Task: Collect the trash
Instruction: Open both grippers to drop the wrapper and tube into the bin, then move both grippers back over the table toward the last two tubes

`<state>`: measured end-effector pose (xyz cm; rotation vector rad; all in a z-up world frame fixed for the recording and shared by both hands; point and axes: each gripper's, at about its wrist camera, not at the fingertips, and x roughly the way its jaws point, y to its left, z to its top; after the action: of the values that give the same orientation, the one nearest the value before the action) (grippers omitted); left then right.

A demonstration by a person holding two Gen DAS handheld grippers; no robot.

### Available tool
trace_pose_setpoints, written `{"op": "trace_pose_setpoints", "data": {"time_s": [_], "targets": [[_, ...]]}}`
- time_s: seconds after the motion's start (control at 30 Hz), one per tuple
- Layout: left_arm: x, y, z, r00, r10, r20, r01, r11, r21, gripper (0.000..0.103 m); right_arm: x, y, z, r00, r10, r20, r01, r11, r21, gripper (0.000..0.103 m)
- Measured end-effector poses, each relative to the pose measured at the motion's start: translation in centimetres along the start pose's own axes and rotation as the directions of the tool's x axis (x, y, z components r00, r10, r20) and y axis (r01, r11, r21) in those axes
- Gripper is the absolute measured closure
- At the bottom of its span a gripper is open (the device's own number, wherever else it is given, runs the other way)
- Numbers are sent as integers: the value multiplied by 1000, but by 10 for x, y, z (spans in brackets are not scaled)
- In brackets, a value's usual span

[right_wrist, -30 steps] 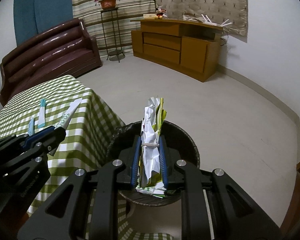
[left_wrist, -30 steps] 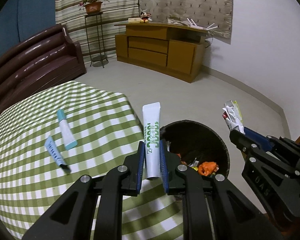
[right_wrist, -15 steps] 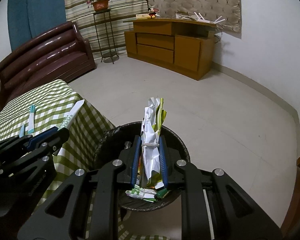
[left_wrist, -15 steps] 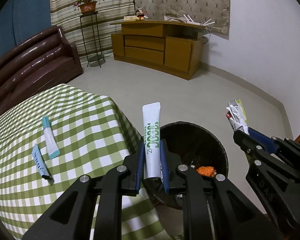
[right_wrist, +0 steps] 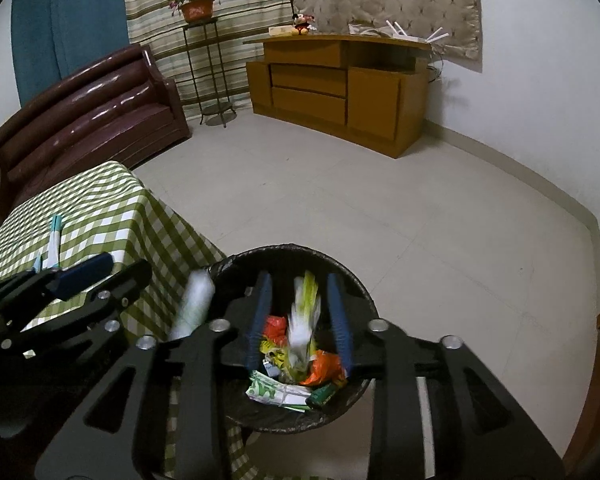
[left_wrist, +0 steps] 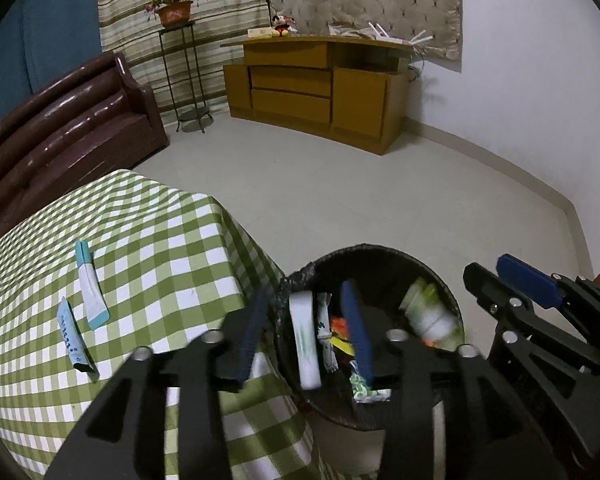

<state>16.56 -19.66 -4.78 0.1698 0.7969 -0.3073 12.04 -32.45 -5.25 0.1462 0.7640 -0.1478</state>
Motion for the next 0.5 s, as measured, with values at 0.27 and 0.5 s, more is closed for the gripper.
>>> {"op": "trace_pose_setpoints", "data": {"time_s": [0.27, 0.5], "targets": [[-8, 7, -3, 1000, 22, 4, -22, 999, -25, 49, -3, 0, 2, 1000, -3, 5, 3, 1000, 5, 68], [-22, 27, -12, 998, 64, 4, -63, 996, -60, 46, -7, 16, 1, 1000, 27, 3, -27, 999, -18, 68]]}}
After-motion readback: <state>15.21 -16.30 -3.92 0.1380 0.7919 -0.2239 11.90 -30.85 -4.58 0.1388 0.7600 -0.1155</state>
